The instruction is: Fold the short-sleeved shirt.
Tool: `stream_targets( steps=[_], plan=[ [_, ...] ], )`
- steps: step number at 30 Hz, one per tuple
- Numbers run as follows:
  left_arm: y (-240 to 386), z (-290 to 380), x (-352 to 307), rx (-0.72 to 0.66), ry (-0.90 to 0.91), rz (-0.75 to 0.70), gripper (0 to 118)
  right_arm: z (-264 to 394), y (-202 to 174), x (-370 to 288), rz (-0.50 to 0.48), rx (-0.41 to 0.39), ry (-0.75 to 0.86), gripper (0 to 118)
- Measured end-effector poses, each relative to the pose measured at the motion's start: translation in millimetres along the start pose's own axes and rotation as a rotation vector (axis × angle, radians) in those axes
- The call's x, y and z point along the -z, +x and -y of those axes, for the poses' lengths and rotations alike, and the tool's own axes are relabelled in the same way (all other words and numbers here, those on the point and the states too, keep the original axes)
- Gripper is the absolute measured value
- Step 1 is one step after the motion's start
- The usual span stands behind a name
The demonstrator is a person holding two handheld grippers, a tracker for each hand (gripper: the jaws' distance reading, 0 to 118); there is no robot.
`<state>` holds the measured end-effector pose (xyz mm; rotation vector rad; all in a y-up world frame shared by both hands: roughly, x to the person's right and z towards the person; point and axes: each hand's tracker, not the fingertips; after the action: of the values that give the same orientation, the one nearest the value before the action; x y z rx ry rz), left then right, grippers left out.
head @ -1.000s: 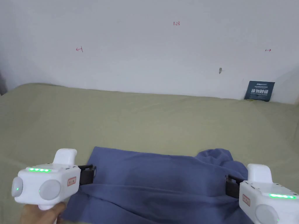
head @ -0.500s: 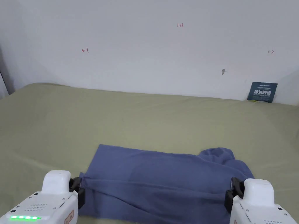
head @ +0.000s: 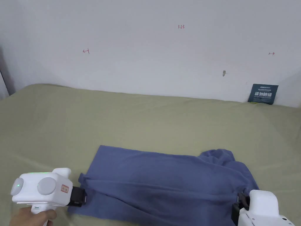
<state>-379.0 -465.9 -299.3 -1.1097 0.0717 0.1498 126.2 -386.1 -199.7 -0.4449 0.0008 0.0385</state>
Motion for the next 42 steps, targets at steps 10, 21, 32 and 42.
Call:
stream_targets(
  steps=[10, 21, 32, 42],
  plan=[
    [19, 16, 25, 0.038, -0.15, -0.109, 70, 17, 17, 5, 0.024, 0.007, -0.066, 2],
    [20, 22, -1, 0.076, -0.072, -0.029, 7, 16, 52, 20, 0.053, 0.053, -0.147, 5],
    [16, 42, -31, 0.052, 0.04, 0.018, 6, 29, 110, 129, 0.016, 0.012, -0.598, 85],
    [19, 45, -30, 0.054, 0.066, -0.002, 6, 40, 101, 145, -0.07, 0.026, -0.668, 13]
  ],
)
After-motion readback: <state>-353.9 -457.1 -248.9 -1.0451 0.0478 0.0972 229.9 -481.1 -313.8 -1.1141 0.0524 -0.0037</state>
